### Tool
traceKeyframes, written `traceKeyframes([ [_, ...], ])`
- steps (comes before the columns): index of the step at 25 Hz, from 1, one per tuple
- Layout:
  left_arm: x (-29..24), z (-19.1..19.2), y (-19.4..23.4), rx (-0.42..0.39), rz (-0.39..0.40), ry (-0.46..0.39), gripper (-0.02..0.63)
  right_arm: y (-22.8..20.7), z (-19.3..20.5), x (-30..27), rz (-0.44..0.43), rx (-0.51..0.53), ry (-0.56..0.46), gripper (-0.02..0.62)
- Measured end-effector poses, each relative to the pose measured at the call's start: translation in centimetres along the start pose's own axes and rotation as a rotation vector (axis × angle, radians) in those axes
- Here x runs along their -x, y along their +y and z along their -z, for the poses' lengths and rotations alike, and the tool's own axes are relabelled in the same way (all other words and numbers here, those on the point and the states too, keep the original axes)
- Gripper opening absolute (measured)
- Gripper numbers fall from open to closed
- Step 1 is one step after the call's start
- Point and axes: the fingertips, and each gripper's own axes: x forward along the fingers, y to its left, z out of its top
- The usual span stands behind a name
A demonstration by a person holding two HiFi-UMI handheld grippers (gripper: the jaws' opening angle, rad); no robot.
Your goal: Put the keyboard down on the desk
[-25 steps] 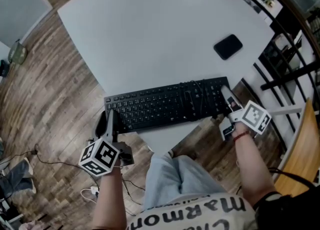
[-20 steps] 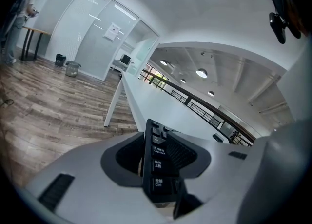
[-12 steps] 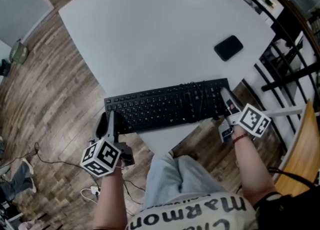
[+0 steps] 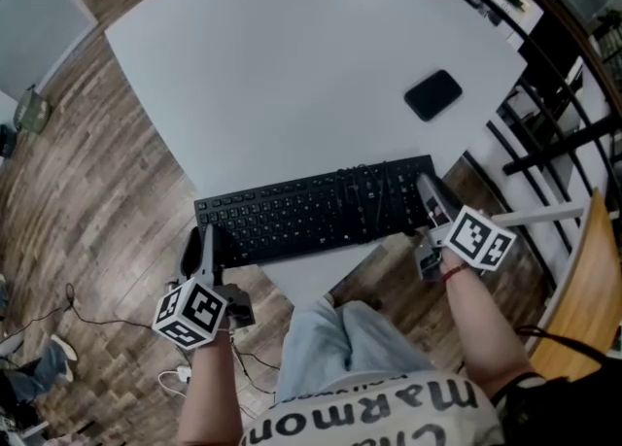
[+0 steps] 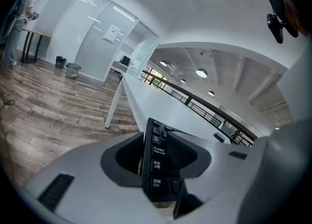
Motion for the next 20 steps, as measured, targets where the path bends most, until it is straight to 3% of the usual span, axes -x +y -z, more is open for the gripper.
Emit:
traceKeyframes([
  [12,-0.04,-0.21,-0.08,-0.021,0.002,0.035,0.140,0.50,-0.45,0.21,0.031,0.164,-0.027,0.178],
  [20,0.01,-0.06,-0.12,-0.027,0.002,0.051,0.141,0.91,-0.81,0.38,0.073,0.405,-0.024,0.179],
])
